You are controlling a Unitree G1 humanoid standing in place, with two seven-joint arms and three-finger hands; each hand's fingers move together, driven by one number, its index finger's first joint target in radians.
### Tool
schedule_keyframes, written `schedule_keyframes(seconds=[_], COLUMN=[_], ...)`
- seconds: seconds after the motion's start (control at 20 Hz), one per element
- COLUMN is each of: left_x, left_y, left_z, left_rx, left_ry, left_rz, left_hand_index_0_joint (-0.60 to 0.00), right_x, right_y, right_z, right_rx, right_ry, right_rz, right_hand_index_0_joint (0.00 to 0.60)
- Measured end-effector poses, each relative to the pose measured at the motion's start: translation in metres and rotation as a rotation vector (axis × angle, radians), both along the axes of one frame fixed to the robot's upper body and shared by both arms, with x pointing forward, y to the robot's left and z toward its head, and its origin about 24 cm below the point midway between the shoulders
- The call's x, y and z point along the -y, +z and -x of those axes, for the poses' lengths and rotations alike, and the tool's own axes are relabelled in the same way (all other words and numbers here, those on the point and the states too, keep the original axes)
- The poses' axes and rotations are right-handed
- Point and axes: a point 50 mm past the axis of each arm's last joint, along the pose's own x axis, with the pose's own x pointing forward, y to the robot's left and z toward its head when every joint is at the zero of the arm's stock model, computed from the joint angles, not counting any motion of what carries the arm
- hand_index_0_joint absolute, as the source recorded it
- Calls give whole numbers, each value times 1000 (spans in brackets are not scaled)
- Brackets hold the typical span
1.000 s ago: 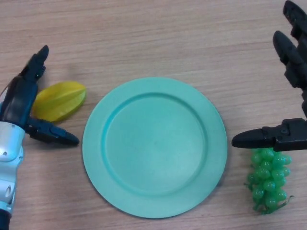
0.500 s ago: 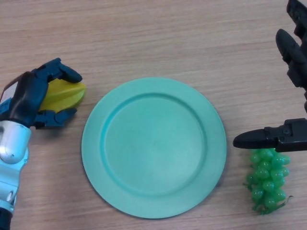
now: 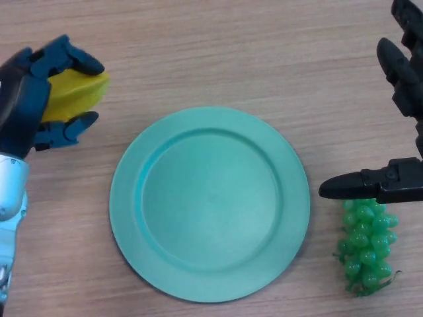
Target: Pick up the yellow starfruit and place it on the plate
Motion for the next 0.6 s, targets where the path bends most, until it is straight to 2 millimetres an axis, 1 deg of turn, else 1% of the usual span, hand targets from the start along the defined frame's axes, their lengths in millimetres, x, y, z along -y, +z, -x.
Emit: schedule_keyframes(seconds=[0.05,0.1,0.15,0.2,0.25,0.3,0.35,0.45,0.5,0.6], left_x=[11,19,38,52,68,76,79,71,69,66], left_y=[1,-1,-8,-15,-28,-36,-43,-52,-55,-57], left_z=[7,13,25,30,37,40,44,48,48,48], left_rx=[-18,-49,-142,-225,-353,-415,-507,-704,-739,-768], left_ry=[-37,-88,-187,-257,-344,-383,-393,-339,-324,-341], left_rz=[20,80,168,192,198,191,207,266,266,161], left_hand_index_0_joint=[-600,-600,-600,-600,-600,-600,-600,-600,-600,-600], right_x=[-1,-1,-2,-3,-6,-7,-6,-5,-5,-5], right_y=[0,0,-1,-1,-1,-3,-5,-5,-5,-6], right_z=[0,0,-1,-1,-2,-3,-4,-5,-5,-4], right_rx=[2,-1,-4,-3,-5,-12,-22,-24,-24,-27], right_ry=[3,5,9,12,27,33,30,19,19,18], right_rz=[0,0,0,0,2,1,0,-4,-4,-4], right_hand_index_0_joint=[0,0,0,0,0,0,0,0,0,0])
